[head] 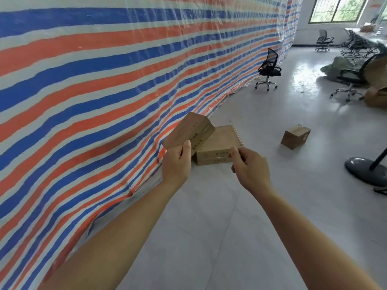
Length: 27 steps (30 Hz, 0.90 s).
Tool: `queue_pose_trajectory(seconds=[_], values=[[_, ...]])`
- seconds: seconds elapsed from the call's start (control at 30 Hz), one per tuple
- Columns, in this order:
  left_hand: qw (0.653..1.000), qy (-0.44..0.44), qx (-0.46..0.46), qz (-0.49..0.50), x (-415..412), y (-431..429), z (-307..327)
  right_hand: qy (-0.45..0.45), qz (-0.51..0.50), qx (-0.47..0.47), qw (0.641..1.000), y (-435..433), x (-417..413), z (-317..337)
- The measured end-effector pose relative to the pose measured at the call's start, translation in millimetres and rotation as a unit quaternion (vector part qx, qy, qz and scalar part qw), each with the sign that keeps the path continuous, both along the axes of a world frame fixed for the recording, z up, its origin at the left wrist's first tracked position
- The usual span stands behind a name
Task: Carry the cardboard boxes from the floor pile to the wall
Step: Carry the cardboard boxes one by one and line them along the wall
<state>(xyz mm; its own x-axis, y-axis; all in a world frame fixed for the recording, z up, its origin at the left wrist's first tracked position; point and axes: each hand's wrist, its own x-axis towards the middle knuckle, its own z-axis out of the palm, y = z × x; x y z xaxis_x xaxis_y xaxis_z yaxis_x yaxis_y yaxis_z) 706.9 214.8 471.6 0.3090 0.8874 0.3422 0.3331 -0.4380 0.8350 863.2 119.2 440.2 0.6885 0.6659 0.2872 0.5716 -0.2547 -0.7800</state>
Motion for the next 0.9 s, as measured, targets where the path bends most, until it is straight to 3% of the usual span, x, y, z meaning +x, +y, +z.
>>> queue_pose_trajectory(seconds=[0.1, 0.43, 0.63, 0.77, 0.9], values=[[0.999, 0.039, 0.02, 0.006, 55.5, 53.4, 7.3, -0.005, 0.016, -0.012, 1.0, 61.9, 58.5, 9.7], [0.997, 0.043, 0.011, 0.064, 187.5, 263.6, -15.4, -0.009, 0.077, -0.05, 0.996, 287.3, 195.8, 8.1], [0.997, 0.019, 0.012, 0.073, 281.4, 444.3, -66.6, -0.018, 0.063, -0.074, 0.995, 436.7, 281.4, -17.8], [0.995, 0.069, -0.028, 0.068, 351.2, 571.8, -87.7, -0.022, 0.046, -0.098, 0.994, 525.4, 347.9, -11.7], [0.995, 0.084, -0.041, 0.034, 407.0, 637.8, -83.9, -0.006, 0.024, -0.1, 0.995, 580.8, 406.7, -15.0]])
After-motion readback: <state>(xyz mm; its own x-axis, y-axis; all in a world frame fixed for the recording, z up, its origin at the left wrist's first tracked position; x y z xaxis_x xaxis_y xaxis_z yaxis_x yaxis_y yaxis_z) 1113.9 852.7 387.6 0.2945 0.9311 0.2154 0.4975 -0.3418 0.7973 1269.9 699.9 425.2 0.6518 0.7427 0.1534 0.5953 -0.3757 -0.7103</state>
